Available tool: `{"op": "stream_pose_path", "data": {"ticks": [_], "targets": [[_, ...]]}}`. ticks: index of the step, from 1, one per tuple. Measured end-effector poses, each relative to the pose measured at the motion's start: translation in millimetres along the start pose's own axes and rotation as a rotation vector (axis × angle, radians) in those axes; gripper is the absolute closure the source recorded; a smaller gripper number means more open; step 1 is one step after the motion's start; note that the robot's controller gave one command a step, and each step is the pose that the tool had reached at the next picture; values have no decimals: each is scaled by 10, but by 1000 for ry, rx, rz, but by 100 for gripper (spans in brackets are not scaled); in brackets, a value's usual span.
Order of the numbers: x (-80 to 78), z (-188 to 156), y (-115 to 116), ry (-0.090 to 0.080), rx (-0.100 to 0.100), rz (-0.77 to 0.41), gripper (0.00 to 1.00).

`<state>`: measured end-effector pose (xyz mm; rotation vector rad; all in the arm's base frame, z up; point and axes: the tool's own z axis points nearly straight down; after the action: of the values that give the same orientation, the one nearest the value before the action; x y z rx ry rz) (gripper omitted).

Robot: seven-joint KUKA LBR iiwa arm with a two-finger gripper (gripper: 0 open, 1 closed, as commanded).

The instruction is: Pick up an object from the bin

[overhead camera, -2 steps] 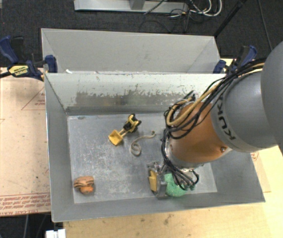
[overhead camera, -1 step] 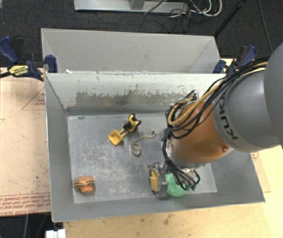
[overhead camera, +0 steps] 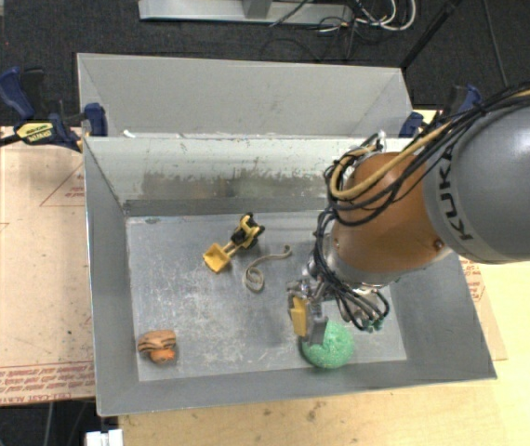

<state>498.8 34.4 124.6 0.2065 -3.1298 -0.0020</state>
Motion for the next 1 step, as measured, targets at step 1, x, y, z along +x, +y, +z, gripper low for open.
{"op": "stream_pose_path", "data": {"ticks": [1], "targets": [[-26, -682, -170, -3, 0, -8, 100]]}}
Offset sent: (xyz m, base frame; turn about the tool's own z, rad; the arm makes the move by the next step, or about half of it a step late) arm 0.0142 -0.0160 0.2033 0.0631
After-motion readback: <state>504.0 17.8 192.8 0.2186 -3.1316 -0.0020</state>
